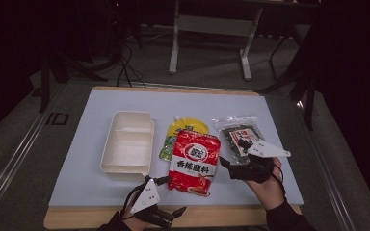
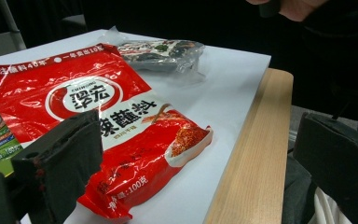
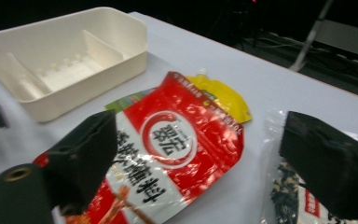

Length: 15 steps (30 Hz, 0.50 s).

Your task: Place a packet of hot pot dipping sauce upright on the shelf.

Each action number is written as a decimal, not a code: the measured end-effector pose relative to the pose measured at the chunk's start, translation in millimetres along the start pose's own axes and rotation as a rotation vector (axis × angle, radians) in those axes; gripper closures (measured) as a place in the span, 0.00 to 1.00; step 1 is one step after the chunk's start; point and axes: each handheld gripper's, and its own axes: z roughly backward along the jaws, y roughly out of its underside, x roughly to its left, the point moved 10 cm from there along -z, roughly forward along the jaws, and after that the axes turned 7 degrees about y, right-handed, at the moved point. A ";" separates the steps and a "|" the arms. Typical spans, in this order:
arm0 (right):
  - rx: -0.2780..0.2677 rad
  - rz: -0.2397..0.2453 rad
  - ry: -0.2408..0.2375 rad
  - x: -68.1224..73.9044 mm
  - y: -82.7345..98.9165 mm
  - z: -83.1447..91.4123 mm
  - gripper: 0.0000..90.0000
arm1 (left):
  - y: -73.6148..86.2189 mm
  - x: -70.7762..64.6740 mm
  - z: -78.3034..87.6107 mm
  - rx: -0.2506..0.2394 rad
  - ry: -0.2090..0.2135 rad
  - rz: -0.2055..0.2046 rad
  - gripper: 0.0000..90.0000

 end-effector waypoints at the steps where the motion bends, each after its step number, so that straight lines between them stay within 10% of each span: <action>1: 0.002 -0.004 0.021 -2.7 -1.2 -2.8 0.17 | 0.1 0.0 0.0 0.000 0.001 0.001 0.03; 15: 0.117 -0.071 0.084 -17.9 5.1 -44.1 0.33 | 1.1 -0.4 -1.0 0.006 0.001 0.005 0.03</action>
